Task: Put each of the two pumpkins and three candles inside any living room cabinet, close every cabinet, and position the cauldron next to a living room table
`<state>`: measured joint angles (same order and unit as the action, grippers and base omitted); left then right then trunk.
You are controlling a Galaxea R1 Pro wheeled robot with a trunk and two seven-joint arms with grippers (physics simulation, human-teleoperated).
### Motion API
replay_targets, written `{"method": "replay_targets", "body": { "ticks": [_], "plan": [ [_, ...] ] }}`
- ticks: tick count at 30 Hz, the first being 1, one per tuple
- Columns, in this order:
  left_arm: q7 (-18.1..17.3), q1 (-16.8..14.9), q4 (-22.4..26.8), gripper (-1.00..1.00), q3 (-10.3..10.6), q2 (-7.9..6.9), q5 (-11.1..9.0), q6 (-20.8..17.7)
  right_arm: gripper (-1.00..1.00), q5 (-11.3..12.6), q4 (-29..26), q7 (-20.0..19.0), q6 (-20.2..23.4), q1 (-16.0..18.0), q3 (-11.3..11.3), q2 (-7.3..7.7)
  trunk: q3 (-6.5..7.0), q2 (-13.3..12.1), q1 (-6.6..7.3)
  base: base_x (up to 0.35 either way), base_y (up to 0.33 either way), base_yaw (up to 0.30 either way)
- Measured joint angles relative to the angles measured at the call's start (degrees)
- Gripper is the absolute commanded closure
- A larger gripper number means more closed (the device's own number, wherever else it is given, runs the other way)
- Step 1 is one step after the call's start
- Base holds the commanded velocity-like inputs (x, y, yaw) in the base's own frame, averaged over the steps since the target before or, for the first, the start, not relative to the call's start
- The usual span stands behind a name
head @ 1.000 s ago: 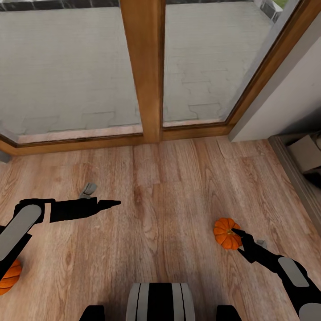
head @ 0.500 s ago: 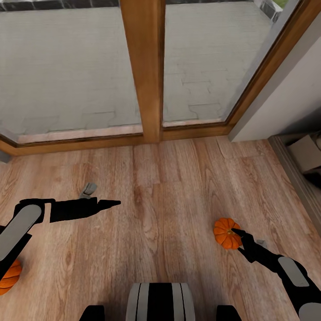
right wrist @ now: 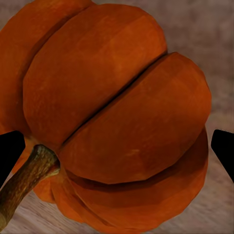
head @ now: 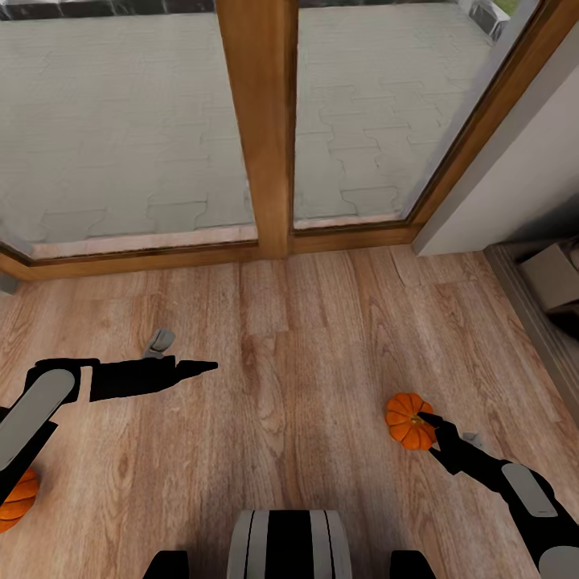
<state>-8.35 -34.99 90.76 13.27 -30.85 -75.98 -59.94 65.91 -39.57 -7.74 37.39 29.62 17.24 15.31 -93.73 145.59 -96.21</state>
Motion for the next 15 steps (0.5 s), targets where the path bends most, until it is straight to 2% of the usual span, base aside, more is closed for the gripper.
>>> {"method": "replay_targets", "body": {
  "ticks": [15],
  "plan": [
    [0.0, 0.0, 0.0, -1.0, 0.0, 0.01, -0.1, 0.0, 1.0, -0.2, -0.2, 0.0, 0.0, 0.0, 0.2, -0.03, 0.0, 0.0, 0.0, 0.0, 0.0, 0.0]
  ]
}}
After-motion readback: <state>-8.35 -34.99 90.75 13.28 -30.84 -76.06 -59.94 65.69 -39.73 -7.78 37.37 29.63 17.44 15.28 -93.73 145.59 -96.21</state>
